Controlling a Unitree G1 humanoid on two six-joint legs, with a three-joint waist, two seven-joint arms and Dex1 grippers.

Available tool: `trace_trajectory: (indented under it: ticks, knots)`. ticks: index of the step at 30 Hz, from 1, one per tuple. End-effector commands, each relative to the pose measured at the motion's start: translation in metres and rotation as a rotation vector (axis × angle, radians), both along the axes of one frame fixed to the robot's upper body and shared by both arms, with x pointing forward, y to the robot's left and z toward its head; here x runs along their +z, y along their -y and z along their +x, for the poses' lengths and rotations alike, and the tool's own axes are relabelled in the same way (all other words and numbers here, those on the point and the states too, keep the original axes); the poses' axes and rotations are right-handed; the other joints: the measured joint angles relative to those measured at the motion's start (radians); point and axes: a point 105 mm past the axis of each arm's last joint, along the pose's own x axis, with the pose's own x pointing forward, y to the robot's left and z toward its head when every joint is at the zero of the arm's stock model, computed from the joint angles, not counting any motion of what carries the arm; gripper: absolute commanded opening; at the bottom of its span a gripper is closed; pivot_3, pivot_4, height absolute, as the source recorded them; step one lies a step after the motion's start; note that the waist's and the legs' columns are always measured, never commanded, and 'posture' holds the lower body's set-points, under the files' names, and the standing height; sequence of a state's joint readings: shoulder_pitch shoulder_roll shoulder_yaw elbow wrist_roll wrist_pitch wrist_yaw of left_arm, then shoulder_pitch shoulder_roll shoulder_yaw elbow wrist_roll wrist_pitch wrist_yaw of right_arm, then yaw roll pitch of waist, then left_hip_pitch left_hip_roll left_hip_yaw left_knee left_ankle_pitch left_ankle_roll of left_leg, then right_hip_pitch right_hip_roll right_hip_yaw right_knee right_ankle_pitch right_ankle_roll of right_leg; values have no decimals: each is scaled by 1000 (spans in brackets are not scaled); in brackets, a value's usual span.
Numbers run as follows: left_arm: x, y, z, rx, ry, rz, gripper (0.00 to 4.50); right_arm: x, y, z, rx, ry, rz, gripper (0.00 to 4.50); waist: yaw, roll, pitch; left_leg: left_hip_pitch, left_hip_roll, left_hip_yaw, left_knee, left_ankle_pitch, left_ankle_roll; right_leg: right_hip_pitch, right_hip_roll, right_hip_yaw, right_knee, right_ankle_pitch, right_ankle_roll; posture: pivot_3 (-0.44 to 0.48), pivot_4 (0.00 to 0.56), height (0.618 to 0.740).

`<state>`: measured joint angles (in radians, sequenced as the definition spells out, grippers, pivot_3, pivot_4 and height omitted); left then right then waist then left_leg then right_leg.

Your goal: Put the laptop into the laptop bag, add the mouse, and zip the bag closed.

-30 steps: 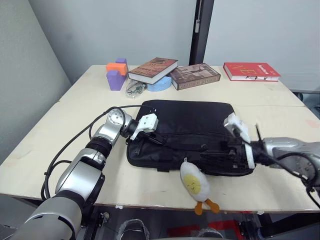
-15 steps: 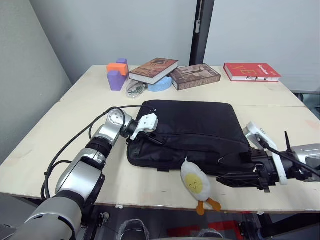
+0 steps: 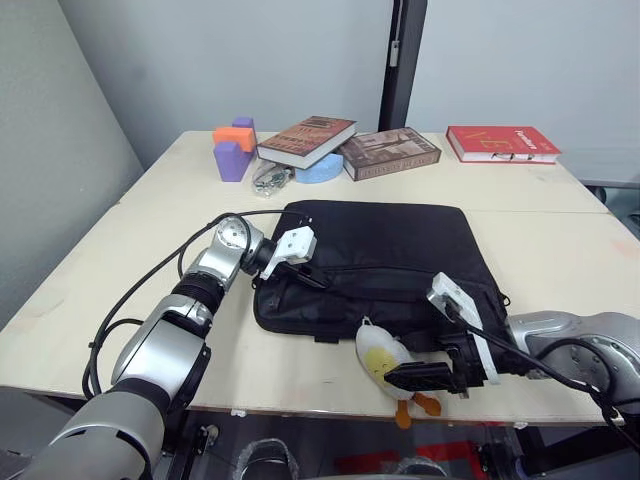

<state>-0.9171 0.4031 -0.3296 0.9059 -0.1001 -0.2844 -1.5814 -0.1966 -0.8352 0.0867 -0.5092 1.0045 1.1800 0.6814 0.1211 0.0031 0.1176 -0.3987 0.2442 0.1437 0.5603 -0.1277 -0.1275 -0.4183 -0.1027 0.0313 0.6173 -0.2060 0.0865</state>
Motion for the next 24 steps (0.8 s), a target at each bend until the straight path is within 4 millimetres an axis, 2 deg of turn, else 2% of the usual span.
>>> trace_trajectory:
  ticks: [1,5,11,12,15,18,22,24]
  knots:
    - [-27,-15,-8,4,-81,131,0,-15,4,6,-23,2,-50,3640,0,0,0,0,0,0,0,0,0,0,0,0,0,0,0,0,150,730]
    - [-27,-15,-7,7,-77,130,0,-15,1,7,-14,2,-21,2291,0,0,0,0,0,0,0,0,0,0,0,0,0,0,0,0,150,730]
    - [-27,-13,-7,4,-74,131,0,7,4,-9,50,27,17,176,3,0,0,0,0,0,0,0,0,0,0,0,0,0,0,0,150,730]
    - [-27,-13,-7,2,-73,132,0,11,5,-12,57,33,19,25,4,0,0,0,0,0,0,0,0,0,0,0,0,0,0,0,150,730]
    - [-30,-13,-7,-3,-63,148,0,20,16,-16,37,67,-21,25,5,0,0,0,0,0,0,0,0,1,0,0,0,0,0,0,150,730]
    - [-35,-15,-7,-5,-51,175,0,28,26,-27,42,76,-42,25,10,0,0,1,0,0,1,0,0,1,0,1,0,0,0,0,150,730]
    - [-37,-15,-7,-12,-44,189,0,30,49,-35,-21,89,-103,25,14,-1,-1,1,0,0,1,0,0,1,0,1,0,0,0,0,150,730]
    - [-37,-15,-6,-14,-42,190,0,30,68,-34,-79,115,-168,25,16,-1,-2,1,0,1,1,0,0,1,0,1,0,0,0,0,150,730]
